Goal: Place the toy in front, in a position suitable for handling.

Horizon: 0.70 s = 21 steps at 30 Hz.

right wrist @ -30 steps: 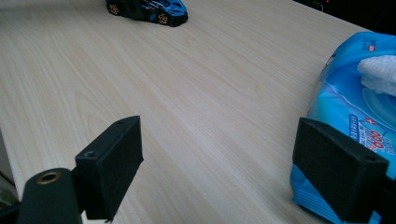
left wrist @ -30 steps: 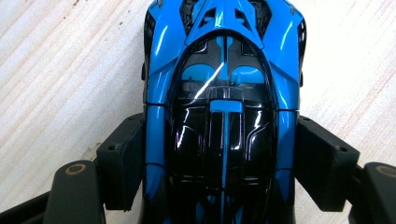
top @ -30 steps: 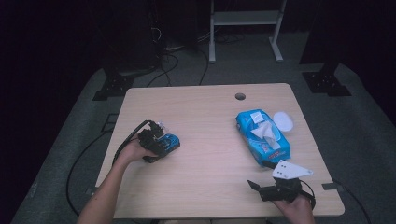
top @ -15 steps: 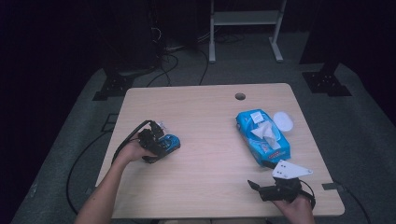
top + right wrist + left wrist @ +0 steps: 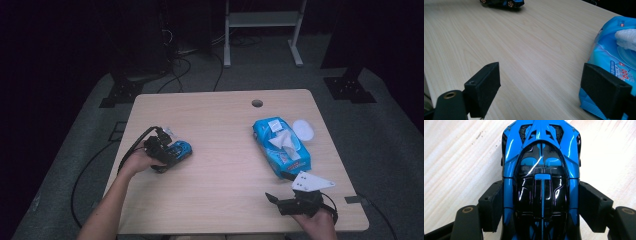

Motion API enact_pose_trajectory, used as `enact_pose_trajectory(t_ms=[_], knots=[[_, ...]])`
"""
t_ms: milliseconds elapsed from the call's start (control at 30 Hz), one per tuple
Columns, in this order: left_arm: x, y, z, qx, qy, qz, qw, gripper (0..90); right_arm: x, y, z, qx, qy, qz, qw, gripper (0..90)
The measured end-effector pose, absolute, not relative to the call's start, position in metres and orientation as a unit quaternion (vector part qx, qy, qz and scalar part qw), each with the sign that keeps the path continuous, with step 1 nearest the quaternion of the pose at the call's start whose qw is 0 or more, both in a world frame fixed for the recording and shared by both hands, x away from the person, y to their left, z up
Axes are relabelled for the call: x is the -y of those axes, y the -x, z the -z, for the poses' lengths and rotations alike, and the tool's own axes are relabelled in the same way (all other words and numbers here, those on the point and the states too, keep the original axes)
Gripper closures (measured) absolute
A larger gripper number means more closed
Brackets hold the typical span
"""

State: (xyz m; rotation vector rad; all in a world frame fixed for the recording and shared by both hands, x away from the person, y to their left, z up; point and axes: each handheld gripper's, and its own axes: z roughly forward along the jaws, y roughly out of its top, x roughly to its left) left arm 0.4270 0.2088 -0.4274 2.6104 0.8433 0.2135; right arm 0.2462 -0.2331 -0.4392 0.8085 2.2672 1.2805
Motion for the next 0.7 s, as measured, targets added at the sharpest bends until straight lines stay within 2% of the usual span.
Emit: enact_pose_trajectory(t_ms=[267, 700], knots=[[-0.193, -0.419, 0.409, -0.272, -0.934, -0.086, 0.214, 28.4, 0.235, -0.247, 0.438, -0.811, -0.293, -0.462, 0.208, 15.0], [-0.110, -0.396, 0.401, -0.161, -0.956, -0.075, 0.235, 28.4, 0.243, -0.246, 0.434, -0.801, -0.300, -0.470, 0.216, 15.1]])
